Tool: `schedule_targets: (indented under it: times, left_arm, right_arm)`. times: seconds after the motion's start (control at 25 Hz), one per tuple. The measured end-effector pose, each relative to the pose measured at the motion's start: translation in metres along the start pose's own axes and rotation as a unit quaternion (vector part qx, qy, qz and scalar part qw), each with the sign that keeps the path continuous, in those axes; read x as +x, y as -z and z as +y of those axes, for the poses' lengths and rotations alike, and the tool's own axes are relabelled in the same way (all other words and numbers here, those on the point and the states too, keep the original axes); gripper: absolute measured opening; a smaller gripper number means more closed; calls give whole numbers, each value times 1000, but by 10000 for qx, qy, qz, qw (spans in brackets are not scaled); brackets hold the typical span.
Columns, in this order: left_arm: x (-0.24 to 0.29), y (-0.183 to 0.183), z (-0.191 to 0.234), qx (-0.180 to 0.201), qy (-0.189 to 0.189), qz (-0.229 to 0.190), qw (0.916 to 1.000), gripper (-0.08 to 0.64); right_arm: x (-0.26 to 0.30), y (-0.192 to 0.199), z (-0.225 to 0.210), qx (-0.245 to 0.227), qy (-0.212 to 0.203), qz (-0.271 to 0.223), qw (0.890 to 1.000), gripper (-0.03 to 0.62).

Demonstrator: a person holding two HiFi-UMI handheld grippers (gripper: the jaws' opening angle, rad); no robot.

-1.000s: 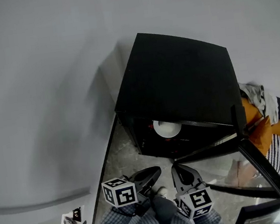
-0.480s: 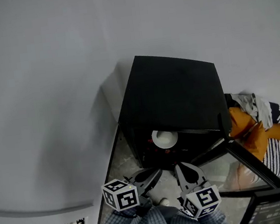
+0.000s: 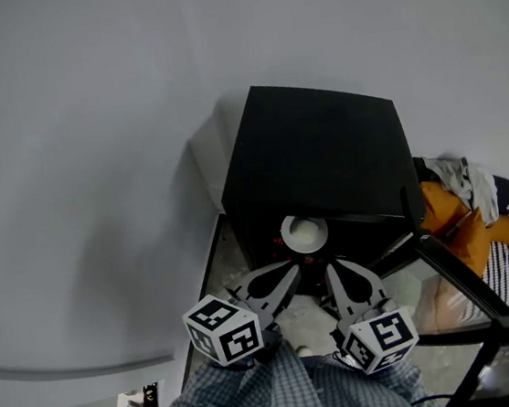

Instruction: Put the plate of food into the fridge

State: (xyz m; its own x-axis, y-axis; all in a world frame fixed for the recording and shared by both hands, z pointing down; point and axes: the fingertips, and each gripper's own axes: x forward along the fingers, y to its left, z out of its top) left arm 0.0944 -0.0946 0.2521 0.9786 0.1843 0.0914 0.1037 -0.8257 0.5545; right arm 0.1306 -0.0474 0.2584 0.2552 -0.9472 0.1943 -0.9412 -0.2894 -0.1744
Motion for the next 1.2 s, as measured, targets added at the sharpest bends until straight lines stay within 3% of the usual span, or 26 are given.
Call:
schedule_targets:
  times: [0.24,0.56,1.2]
  left_arm:
    - [1,-7,4,640,-328,-159,9973,6]
    - [3,-2,5,934,-441,-40,9946,6]
    - [5,4,1,862,-291,77,9958,6]
  right_arm:
    - [5,-3,6,18,-67,-63,10000,6]
    - [7,0,6,-17,-15,51,10000,6]
    - [13,2,10,-109,-61,157,9998,6]
